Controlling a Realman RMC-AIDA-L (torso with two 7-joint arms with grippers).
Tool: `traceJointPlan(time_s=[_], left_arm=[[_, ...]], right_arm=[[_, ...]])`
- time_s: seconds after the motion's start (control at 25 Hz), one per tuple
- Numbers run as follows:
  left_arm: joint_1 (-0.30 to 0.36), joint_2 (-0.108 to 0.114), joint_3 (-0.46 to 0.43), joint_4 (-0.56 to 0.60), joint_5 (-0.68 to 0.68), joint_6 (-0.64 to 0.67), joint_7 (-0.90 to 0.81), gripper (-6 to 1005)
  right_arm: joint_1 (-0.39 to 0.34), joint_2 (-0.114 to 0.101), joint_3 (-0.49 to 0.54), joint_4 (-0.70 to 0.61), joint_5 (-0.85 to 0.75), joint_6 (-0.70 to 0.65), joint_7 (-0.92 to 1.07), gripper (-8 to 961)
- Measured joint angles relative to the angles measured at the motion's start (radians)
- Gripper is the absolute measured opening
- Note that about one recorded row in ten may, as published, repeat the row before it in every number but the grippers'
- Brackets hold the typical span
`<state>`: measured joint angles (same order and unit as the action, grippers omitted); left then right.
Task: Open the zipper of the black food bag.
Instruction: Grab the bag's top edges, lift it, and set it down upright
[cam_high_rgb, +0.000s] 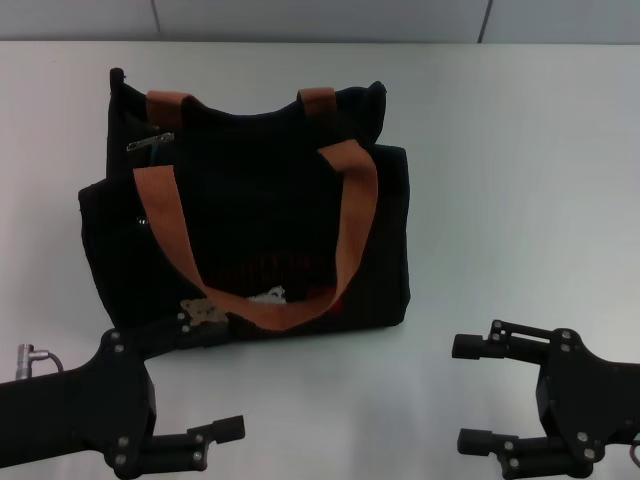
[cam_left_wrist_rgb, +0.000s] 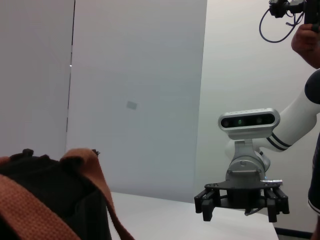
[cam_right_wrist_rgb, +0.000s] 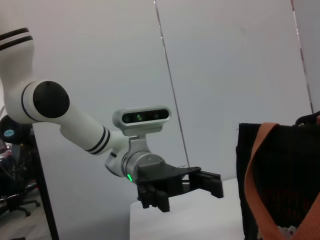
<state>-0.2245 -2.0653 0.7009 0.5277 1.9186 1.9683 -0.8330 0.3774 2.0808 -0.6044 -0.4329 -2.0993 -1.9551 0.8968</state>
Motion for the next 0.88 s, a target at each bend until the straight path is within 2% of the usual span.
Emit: traceJointPlan(time_s=[0.4, 0.52, 0.68, 0.88], left_arm=[[-0.004, -0.002, -0.008, 0.001, -0.005, -0.001, 0.016, 818], [0.005, -0.003, -0.089, -0.024, -0.011, 0.012, 0.082, 817], [0.052, 0.0, -0.227, -0.08, -0.063, 0.032, 0.176, 816], [0.099, 0.0, -0.343, -0.088, -0.101, -0.006, 0.185, 815]], right_arm=[[0.002, 0.001, 0.007, 0.009, 0.003, 0.009, -0.007, 840], [0.002, 0.002, 0.015, 0.009, 0.016, 0.014, -0.012, 840], [-0.006, 0.003, 0.03, 0.017, 0.049, 0.024, -0.024, 840], [-0.017, 0.003, 0.053, 0.024, 0.073, 0.036, -0.046, 840]])
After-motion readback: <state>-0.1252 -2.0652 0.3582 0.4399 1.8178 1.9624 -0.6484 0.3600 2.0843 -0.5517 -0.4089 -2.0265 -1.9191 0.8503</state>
